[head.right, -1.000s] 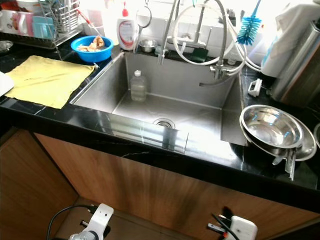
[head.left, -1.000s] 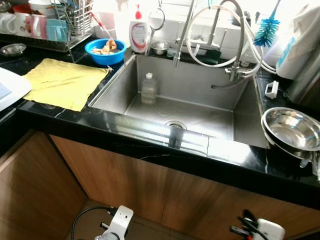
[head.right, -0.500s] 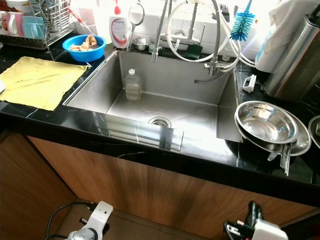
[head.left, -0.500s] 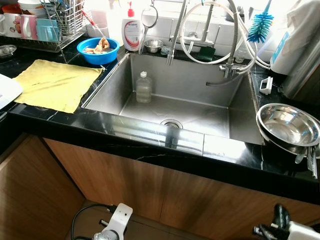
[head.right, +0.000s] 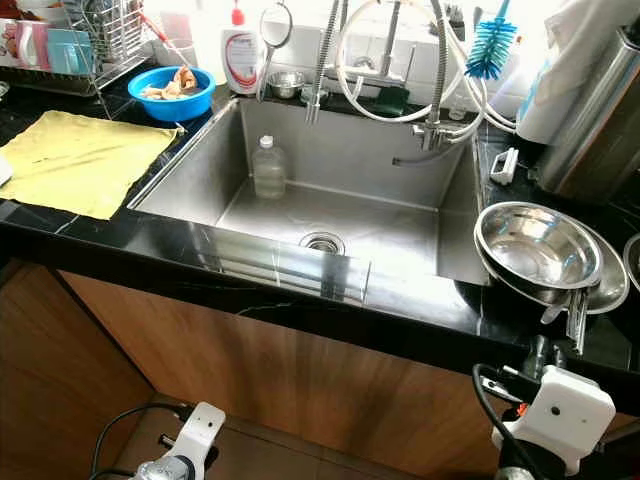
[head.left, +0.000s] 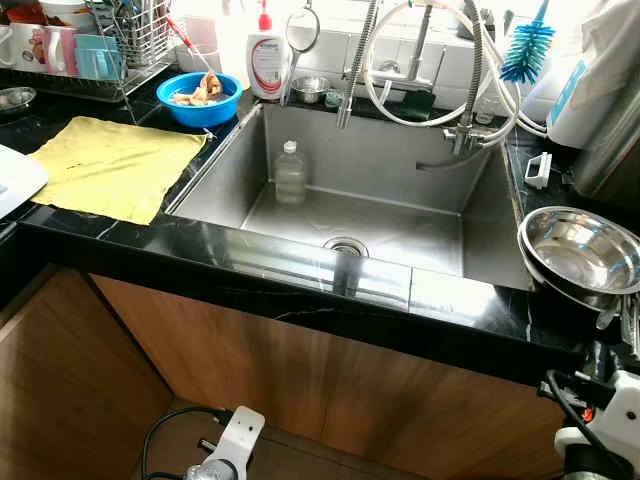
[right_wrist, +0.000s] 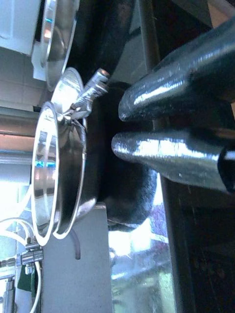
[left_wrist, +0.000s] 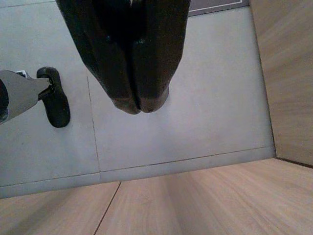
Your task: Kitchen organization
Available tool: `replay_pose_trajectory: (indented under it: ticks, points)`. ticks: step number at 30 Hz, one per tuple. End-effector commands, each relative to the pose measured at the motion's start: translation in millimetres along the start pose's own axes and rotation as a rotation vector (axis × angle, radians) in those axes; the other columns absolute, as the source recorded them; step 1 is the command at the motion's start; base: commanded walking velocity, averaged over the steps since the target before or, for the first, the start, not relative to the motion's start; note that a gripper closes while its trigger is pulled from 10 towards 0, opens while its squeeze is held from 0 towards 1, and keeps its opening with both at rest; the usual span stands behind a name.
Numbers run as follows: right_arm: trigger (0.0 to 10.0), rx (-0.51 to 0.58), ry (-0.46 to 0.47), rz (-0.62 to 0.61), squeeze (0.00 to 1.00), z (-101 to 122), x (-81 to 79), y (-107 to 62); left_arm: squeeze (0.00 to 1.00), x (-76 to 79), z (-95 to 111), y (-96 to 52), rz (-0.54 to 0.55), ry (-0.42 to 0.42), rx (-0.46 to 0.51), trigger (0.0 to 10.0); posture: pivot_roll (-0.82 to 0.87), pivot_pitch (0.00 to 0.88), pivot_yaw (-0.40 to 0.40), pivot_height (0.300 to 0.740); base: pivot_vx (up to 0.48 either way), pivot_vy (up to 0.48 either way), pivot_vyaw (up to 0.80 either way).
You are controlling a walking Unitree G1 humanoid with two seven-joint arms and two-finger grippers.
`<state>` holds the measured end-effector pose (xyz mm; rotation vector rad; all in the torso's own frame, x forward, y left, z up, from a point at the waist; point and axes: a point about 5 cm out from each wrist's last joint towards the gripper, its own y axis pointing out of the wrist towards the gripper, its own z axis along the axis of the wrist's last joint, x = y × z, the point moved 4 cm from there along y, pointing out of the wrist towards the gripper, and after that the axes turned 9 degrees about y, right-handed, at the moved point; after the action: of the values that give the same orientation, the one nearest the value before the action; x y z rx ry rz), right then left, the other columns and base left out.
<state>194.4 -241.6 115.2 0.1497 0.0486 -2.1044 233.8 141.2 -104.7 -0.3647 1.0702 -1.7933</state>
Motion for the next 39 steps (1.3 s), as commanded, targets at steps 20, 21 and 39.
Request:
replay_pose_trajectory:
  ticks: [20, 21, 39]
  points:
    - [10.0, 0.013, 0.107, -0.067, 0.0, 9.1, -4.9, 6.5, 0.0, 4.1, -5.3, -0.7, -0.017, 0.008, -0.012, 10.0, -0.04, 0.006, -0.048, 0.74, 0.0, 0.0, 0.0]
    - [10.0, 0.013, 0.107, -0.067, 0.0, 9.1, -4.9, 6.5, 0.0, 4.1, -5.3, -0.7, -0.017, 0.008, -0.012, 10.0, -0.04, 0.006, -0.048, 0.74, 0.0, 0.0, 0.0]
    - [10.0, 0.074, 0.094, -0.178, 0.0, 21.0, 10.1, 9.9, 0.0, 3.2, -3.7, -0.5, -0.016, 0.001, -0.009, 10.0, -0.04, 0.025, -0.047, 0.74, 0.0, 0.0, 0.0]
